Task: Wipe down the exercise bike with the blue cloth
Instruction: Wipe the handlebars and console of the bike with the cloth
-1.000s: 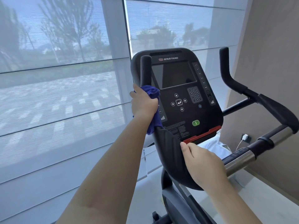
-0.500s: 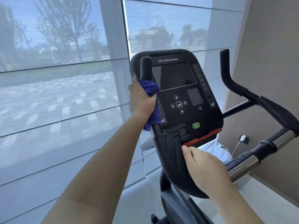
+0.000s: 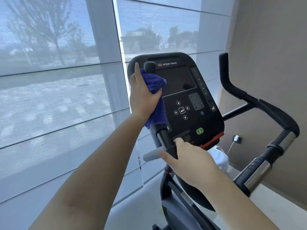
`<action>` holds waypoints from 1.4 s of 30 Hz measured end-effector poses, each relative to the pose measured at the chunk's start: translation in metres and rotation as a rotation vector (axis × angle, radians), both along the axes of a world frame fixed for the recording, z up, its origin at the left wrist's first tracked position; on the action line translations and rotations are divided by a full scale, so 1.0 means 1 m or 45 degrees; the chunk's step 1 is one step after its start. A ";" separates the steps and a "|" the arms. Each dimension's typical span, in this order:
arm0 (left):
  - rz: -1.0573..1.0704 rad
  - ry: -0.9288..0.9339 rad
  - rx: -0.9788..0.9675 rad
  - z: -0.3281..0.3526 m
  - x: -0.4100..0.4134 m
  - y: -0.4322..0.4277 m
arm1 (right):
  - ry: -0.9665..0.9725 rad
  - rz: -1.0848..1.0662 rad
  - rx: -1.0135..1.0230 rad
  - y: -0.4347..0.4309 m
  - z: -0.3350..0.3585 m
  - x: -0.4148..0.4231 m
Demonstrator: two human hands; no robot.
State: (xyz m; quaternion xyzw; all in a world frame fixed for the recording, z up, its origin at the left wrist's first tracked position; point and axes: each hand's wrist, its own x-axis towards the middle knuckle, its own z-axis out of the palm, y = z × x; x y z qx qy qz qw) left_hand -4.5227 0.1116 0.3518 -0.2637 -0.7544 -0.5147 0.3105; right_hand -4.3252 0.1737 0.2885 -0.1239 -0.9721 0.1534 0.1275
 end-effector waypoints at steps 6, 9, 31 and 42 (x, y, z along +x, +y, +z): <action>-0.066 0.071 -0.011 0.026 -0.016 0.004 | 0.133 -0.156 0.172 -0.014 -0.012 -0.005; -0.097 0.116 -0.005 0.025 -0.020 0.002 | 0.171 -0.181 0.127 -0.015 -0.012 -0.002; -0.103 0.395 -1.301 0.127 -0.031 0.004 | 0.213 -0.282 0.118 -0.024 -0.010 0.002; -0.185 0.303 -0.719 0.088 -0.033 -0.006 | 0.213 -0.266 0.069 -0.023 -0.010 0.004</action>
